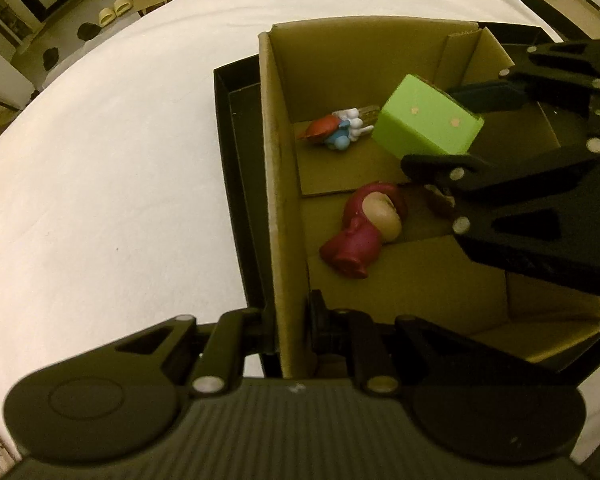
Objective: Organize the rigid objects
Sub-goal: 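Carry the green cup over the box and lower it inside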
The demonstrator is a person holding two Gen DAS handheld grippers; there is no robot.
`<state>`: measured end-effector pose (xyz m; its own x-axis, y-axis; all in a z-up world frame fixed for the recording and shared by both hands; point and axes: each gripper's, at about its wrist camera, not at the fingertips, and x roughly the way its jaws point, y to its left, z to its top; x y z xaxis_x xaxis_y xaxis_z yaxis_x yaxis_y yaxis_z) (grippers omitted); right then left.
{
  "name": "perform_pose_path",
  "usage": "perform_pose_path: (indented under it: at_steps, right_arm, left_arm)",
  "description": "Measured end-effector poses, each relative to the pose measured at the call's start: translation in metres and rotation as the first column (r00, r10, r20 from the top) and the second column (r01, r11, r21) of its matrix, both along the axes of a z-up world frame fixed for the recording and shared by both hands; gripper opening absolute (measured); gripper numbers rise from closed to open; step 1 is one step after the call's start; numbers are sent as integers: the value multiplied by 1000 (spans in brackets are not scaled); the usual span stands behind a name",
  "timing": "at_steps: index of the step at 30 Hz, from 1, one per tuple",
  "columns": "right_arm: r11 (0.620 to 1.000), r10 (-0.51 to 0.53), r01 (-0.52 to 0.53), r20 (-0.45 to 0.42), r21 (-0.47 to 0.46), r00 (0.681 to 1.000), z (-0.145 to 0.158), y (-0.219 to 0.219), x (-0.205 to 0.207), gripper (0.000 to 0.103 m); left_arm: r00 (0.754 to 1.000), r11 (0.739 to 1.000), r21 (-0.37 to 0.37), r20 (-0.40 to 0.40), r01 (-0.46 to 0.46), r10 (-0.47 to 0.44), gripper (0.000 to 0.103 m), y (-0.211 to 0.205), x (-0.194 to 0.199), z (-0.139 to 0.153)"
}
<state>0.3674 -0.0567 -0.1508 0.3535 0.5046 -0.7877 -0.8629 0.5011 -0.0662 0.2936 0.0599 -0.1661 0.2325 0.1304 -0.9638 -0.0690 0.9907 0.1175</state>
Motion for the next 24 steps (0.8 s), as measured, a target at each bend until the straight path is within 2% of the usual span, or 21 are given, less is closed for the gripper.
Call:
perform_pose_path:
  at_steps: [8, 17, 24]
  right_arm:
    - [999, 10, -9, 31, -38, 999, -5, 1, -8, 52]
    - [1000, -2, 1, 27, 21, 1000, 9, -11, -5, 53]
    - [996, -10, 5, 60, 93, 998, 36, -32, -2, 57]
  left_arm:
    - [1000, 1000, 10, -7, -10, 10, 13, -1, 2, -2]
    - [1000, 1000, 25, -10, -7, 7, 13, -5, 3, -3]
    - [1000, 999, 36, -6, 10, -10, 14, -8, 1, -4]
